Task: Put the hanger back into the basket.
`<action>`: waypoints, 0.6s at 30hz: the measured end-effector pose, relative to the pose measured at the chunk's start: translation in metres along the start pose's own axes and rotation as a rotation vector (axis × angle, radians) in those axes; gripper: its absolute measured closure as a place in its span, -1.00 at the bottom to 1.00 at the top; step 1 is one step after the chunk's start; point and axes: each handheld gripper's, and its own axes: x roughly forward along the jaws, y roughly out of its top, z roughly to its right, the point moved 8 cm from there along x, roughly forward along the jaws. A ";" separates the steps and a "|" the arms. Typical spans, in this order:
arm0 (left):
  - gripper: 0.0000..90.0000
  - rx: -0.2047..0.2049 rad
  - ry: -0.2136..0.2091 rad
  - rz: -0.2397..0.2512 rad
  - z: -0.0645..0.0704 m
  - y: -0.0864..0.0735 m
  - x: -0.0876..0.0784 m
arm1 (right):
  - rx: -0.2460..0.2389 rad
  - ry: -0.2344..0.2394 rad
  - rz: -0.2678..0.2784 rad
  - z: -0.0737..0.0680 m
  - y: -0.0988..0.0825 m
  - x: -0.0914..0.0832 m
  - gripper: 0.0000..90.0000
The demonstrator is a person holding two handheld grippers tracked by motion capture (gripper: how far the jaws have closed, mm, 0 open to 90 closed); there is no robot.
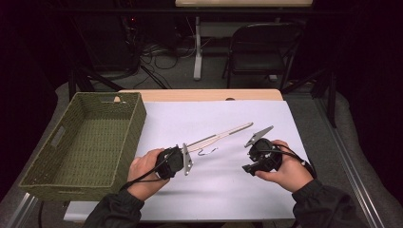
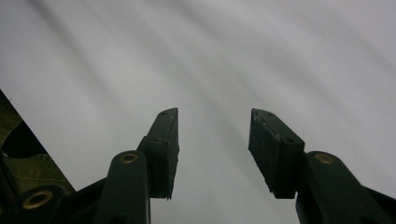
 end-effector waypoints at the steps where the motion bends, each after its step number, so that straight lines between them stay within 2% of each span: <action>1: 0.93 -0.023 -0.016 0.004 0.000 0.000 0.001 | 0.008 0.002 0.025 0.000 0.000 0.003 0.17; 2: 0.93 -0.037 -0.038 0.002 -0.001 -0.001 0.001 | 0.013 0.005 0.042 0.000 0.001 0.005 0.16; 3: 0.93 -0.056 -0.059 -0.001 -0.003 -0.001 0.002 | 0.010 0.005 0.012 0.000 -0.001 0.004 0.16; 6: 0.93 -0.116 -0.100 -0.008 -0.007 -0.002 0.005 | 0.026 0.008 0.032 0.000 0.000 0.007 0.16; 7: 0.93 -0.138 -0.114 -0.012 -0.009 -0.002 0.007 | 0.025 0.006 0.021 0.000 0.000 0.007 0.16; 9: 0.93 -0.176 -0.135 -0.015 -0.014 -0.002 0.011 | 0.026 0.006 0.051 0.001 0.002 0.010 0.16; 13: 0.93 -0.238 -0.177 -0.012 -0.021 -0.001 0.020 | 0.031 0.005 0.035 0.001 0.001 0.011 0.16; 17: 0.93 -0.278 -0.201 -0.022 -0.028 -0.002 0.029 | 0.038 0.007 0.044 0.001 0.001 0.015 0.16; 18: 0.93 -0.291 -0.206 -0.028 -0.029 -0.002 0.032 | 0.042 0.009 0.027 0.001 0.000 0.015 0.16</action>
